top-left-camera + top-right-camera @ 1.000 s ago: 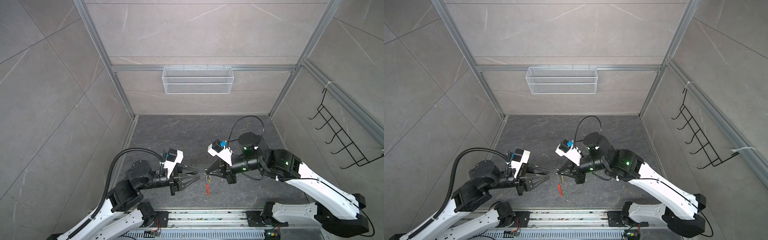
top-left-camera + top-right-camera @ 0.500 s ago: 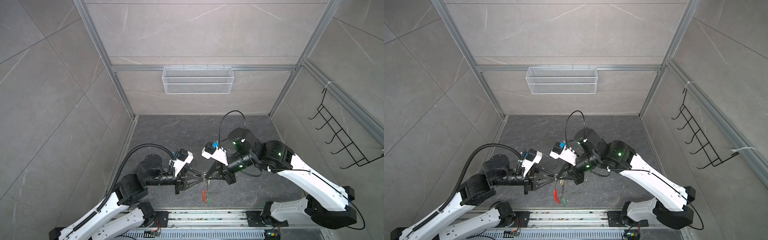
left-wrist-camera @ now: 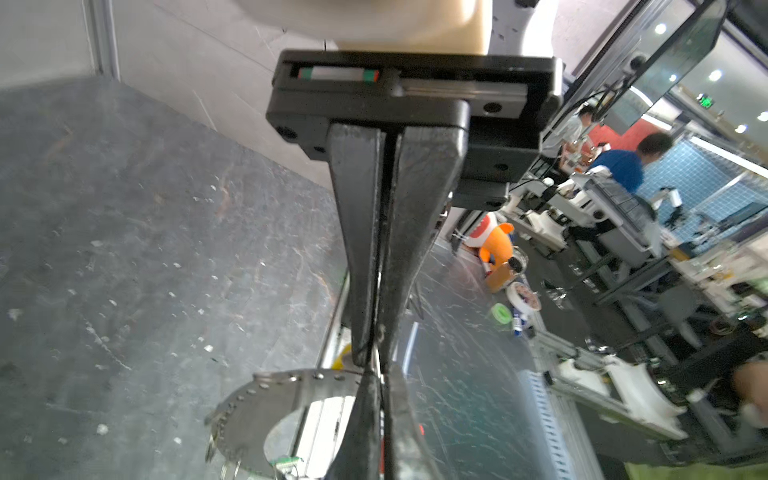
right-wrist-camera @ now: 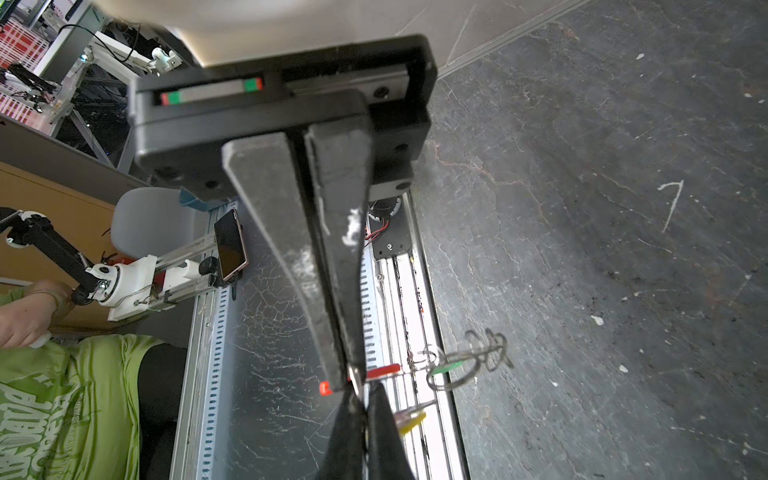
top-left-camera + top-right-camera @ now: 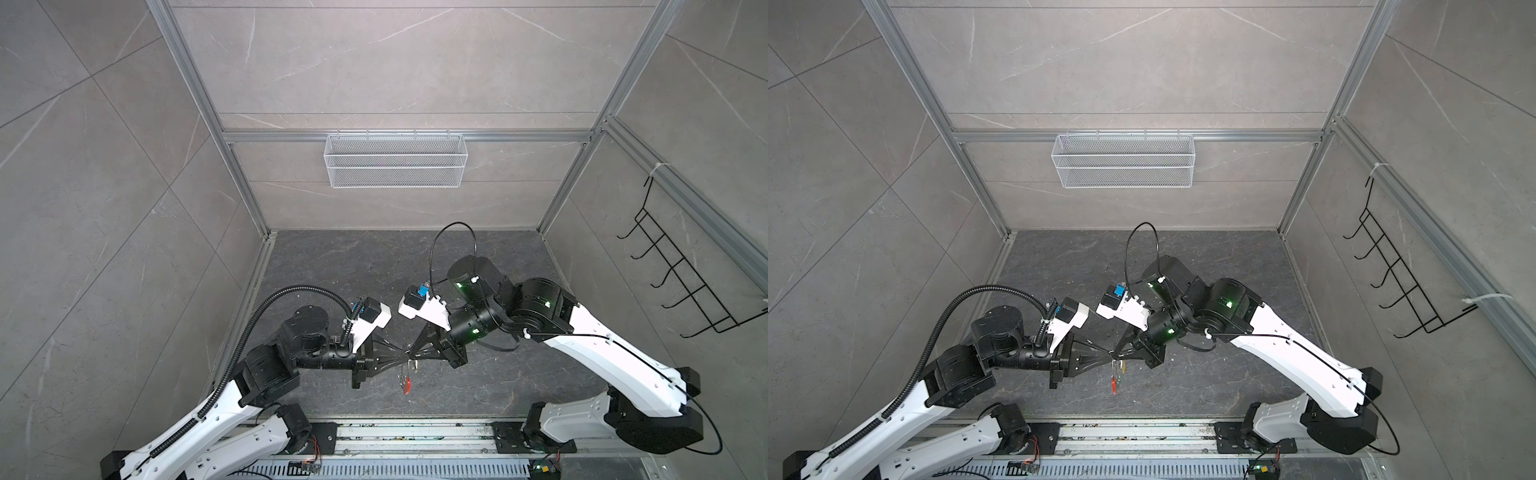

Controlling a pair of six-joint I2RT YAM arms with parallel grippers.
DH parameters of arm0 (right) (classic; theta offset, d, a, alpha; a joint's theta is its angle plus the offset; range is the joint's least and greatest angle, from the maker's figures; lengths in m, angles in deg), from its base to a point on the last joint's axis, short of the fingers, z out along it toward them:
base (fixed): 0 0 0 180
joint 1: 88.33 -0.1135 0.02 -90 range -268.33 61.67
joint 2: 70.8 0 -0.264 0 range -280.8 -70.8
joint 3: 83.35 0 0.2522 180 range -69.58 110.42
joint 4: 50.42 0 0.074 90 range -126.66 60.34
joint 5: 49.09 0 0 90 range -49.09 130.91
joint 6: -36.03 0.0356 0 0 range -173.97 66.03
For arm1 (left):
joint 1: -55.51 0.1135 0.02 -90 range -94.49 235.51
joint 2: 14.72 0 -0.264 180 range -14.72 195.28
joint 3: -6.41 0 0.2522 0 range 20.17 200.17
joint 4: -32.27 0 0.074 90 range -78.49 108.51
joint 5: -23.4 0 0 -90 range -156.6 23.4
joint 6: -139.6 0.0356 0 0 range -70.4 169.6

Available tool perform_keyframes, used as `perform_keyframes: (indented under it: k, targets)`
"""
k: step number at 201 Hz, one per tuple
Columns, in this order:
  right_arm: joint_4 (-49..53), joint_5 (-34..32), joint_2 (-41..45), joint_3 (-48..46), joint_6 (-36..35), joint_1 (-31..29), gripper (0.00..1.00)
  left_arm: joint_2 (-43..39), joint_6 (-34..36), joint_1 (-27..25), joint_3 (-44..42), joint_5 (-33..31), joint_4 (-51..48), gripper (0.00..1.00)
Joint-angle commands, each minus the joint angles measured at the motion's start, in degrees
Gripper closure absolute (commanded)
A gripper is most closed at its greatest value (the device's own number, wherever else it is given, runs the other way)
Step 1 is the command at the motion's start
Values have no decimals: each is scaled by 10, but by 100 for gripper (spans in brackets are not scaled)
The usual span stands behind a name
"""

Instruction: Remove the keys from the keyring

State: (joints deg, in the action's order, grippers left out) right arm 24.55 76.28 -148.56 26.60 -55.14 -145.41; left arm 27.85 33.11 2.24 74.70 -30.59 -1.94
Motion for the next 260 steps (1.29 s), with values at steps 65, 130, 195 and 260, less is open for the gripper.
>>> perform_keyframes:
  k: [65, 130, 195, 260]
  targets:
    - [-142, -33, 83, -61, 35, -1, 65, -65, -7, -2, -54, -75, 146, 100]
    - [-417, -90, 221, -251, 97, -7, 54, -118, -34, -2, -127, -102, 310, 100]
    - [-547, -131, 226, -336, 111, -48, 53, -105, -52, -2, -135, -103, 366, 100]
    - [-560, -144, 205, -341, 109, -61, 53, -100, -59, -2, -141, -96, 380, 100]
